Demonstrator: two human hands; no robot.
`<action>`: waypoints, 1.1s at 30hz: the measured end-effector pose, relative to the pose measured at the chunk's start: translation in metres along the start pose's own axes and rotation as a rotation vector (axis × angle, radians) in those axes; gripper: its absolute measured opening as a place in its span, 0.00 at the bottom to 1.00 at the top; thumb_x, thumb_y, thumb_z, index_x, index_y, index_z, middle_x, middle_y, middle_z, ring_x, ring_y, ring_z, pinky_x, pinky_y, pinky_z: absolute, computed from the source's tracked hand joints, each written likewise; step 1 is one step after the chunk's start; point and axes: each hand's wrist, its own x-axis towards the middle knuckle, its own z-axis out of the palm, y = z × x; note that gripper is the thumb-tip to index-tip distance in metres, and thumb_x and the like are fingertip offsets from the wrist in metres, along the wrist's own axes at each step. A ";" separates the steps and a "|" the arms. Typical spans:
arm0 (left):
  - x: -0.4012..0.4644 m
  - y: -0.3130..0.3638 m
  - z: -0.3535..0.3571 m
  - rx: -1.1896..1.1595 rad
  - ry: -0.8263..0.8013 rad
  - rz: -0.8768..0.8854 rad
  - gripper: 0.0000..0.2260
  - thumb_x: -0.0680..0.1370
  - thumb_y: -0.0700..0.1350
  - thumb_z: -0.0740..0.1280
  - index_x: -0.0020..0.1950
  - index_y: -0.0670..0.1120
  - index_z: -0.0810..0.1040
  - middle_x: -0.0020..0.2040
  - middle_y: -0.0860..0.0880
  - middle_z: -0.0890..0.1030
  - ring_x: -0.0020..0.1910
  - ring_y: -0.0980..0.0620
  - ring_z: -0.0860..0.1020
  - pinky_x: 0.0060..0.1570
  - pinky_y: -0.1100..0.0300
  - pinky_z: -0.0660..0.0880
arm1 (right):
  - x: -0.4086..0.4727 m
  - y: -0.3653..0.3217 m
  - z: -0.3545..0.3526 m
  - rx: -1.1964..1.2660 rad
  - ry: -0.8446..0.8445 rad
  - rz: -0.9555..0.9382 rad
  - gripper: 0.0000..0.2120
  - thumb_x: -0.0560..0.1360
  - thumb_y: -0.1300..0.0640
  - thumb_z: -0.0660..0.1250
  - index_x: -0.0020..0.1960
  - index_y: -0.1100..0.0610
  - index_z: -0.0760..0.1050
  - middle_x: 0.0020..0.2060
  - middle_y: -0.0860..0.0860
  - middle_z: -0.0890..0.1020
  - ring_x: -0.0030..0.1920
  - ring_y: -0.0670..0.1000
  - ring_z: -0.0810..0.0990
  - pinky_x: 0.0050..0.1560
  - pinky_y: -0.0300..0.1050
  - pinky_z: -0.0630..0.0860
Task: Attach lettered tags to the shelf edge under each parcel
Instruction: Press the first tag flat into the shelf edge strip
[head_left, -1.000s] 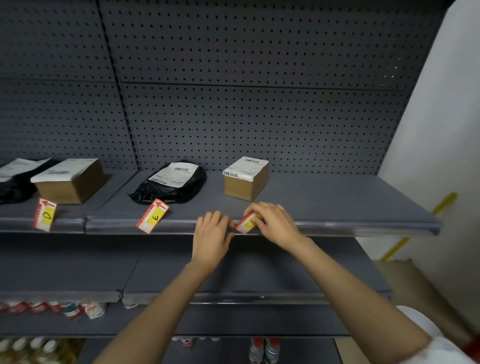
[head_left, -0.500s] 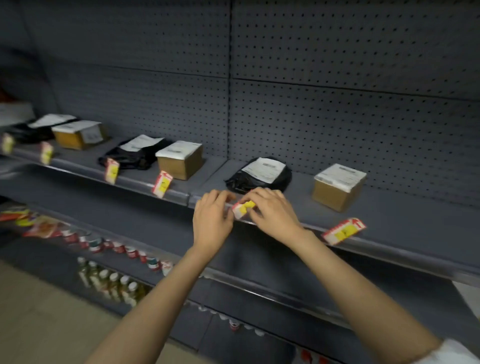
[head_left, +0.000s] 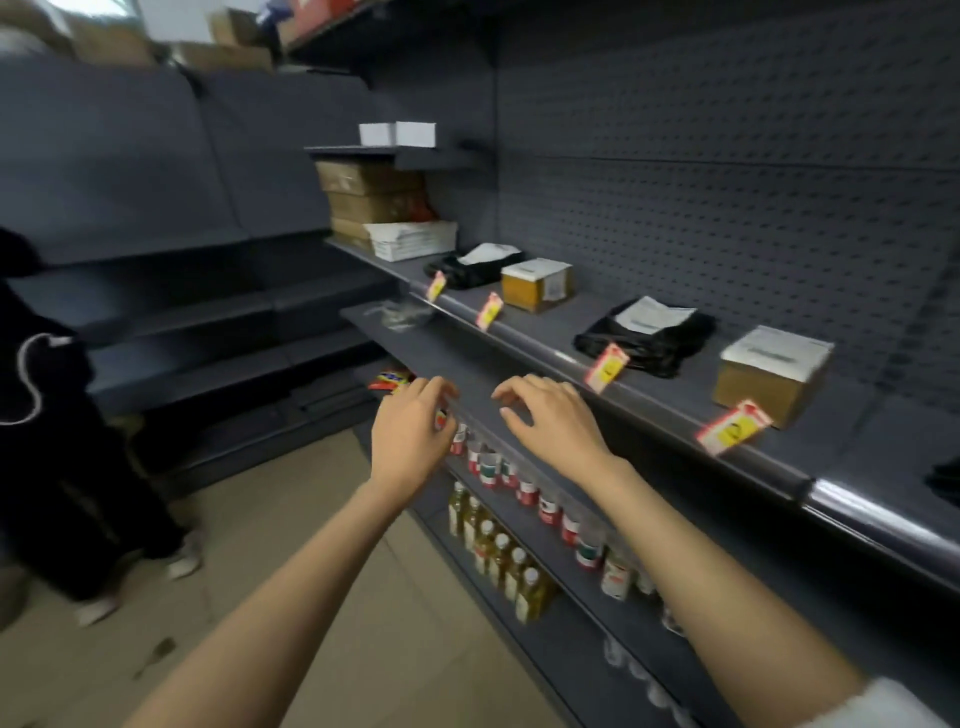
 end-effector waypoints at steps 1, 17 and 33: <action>0.006 -0.020 -0.003 0.030 0.004 -0.025 0.08 0.68 0.43 0.68 0.46 0.48 0.74 0.41 0.47 0.80 0.43 0.43 0.76 0.39 0.52 0.68 | 0.018 -0.008 0.013 0.020 -0.012 -0.010 0.10 0.76 0.54 0.62 0.57 0.50 0.73 0.53 0.49 0.80 0.56 0.52 0.76 0.59 0.51 0.69; 0.192 -0.231 0.089 0.032 0.039 -0.182 0.09 0.70 0.43 0.67 0.49 0.49 0.74 0.44 0.49 0.80 0.44 0.47 0.75 0.42 0.53 0.70 | 0.303 0.041 0.162 0.034 -0.063 -0.063 0.08 0.76 0.55 0.63 0.54 0.51 0.73 0.51 0.48 0.80 0.53 0.52 0.77 0.55 0.49 0.70; 0.409 -0.306 0.255 -0.302 -0.236 0.118 0.08 0.71 0.46 0.69 0.48 0.49 0.74 0.43 0.49 0.78 0.45 0.49 0.75 0.38 0.57 0.70 | 0.467 0.146 0.219 -0.177 0.114 0.306 0.11 0.75 0.50 0.65 0.57 0.50 0.74 0.52 0.49 0.79 0.53 0.51 0.76 0.56 0.50 0.72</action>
